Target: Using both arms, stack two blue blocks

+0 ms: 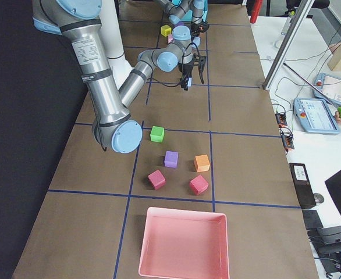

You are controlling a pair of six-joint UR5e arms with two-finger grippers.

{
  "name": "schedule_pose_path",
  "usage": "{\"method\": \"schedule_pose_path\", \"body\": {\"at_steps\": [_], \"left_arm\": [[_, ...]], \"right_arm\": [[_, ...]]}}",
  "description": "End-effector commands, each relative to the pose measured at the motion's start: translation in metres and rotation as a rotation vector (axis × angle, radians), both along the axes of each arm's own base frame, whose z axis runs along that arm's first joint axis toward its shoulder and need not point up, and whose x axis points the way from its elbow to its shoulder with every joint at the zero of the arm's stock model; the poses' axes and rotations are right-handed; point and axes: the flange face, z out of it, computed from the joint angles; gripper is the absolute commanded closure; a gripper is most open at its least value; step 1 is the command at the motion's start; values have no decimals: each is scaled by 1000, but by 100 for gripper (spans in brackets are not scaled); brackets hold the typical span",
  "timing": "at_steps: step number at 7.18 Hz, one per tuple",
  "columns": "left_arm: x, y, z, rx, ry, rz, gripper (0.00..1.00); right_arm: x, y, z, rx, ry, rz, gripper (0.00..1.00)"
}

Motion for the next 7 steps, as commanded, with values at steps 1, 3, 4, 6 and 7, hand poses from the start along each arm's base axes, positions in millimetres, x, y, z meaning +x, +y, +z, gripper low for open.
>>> {"method": "schedule_pose_path", "body": {"at_steps": [1, 3, 4, 6, 7], "left_arm": [[-8, 6, -58, 24, 66, -59, 91], [10, -6, -169, -51, 203, -230, 94], [35, 13, -206, -94, 244, -284, 95], [140, 79, -307, -166, 104, -307, 96], [160, 95, -342, -191, 69, -283, 96]], "right_arm": [[-1, 1, -1, 0, -2, -1, 0], [15, 11, 5, 2, -5, -3, 0], [17, 10, 9, 12, 6, -8, 0], [23, 7, 16, 8, 17, 0, 0], [26, 5, 21, 23, 28, -12, 0]]}}
